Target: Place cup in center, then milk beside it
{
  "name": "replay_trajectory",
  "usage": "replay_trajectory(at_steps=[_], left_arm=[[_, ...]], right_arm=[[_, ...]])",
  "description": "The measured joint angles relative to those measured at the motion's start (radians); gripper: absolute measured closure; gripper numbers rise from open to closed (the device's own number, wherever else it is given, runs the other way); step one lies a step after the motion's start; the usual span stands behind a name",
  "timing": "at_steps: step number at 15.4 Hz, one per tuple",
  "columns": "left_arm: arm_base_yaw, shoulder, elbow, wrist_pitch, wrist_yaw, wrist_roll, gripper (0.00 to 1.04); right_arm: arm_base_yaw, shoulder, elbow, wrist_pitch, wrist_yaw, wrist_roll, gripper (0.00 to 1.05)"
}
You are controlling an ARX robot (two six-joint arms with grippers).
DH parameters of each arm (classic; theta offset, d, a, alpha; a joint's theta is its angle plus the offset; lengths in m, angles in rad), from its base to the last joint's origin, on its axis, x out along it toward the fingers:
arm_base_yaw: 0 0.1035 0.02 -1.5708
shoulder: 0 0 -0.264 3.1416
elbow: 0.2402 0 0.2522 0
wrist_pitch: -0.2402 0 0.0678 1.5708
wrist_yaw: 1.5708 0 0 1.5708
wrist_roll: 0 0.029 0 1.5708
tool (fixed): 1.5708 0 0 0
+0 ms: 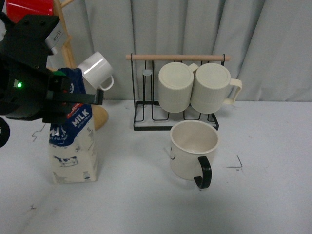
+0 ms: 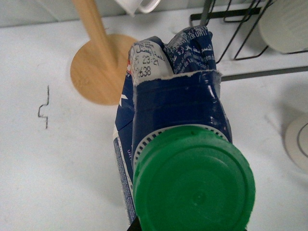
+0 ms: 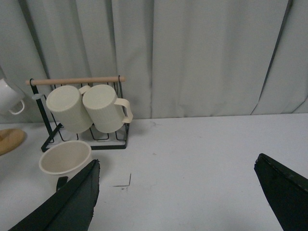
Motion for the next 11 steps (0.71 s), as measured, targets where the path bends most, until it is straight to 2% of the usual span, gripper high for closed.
replay_trajectory(at_steps=[4, 11], left_arm=[[-0.083, 0.011, 0.081, 0.002, -0.015, -0.004, 1.01], [-0.161, 0.103, 0.129, 0.004, -0.041, -0.063, 1.01]], right_arm=[[0.000, 0.000, 0.000, 0.000, 0.000, 0.000, 0.06], [0.000, 0.000, 0.000, 0.000, 0.000, 0.000, 0.06]])
